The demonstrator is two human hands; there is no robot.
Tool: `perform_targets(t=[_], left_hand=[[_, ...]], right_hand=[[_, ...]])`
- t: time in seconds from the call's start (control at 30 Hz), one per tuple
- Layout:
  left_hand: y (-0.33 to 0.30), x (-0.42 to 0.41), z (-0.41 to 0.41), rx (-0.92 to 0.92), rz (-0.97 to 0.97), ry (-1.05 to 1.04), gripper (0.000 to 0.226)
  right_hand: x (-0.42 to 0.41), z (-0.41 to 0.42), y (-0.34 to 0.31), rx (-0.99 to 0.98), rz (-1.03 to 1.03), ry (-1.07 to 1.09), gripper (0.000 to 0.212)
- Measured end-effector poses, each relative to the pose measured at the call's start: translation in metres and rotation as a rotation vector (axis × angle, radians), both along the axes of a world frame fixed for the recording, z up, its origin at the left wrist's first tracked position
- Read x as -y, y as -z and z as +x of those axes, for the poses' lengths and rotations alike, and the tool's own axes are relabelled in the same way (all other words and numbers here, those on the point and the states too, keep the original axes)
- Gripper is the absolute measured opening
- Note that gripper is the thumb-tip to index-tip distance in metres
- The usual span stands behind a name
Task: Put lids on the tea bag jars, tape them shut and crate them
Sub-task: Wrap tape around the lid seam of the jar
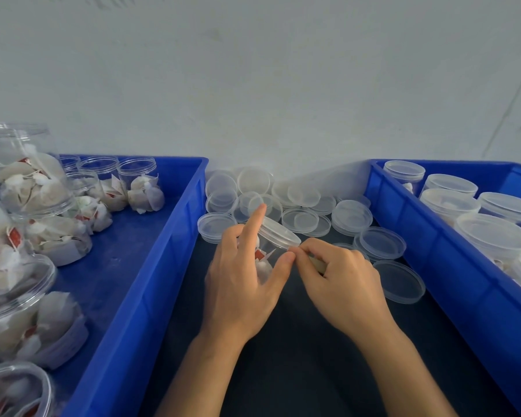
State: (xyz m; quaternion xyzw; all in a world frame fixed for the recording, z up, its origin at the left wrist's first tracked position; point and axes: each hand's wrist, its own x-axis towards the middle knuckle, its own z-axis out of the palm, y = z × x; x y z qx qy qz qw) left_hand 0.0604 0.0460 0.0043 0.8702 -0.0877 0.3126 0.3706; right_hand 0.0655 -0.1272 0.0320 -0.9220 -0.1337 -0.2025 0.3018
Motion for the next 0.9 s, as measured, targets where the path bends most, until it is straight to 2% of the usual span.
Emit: perform_targets(t=[0.33, 0.7, 0.9], left_hand=[[-0.0019, 0.0023, 0.0001, -0.012, -0.031, -0.018, 0.075], [-0.0044, 0.0027, 0.0004, -0.026, -0.057, -0.04, 0.066], [-0.0029, 0.0036, 0.0006, -0.016, -0.07, -0.072, 0.062]], right_hand=[[-0.003, -0.0038, -0.0033, 0.018, -0.025, 0.029, 0.031], [-0.0063, -0.006, -0.0016, 0.175, -0.097, 0.084, 0.038], [-0.0097, -0.0084, -0.0037, 0.115, -0.065, 0.066, 0.031]])
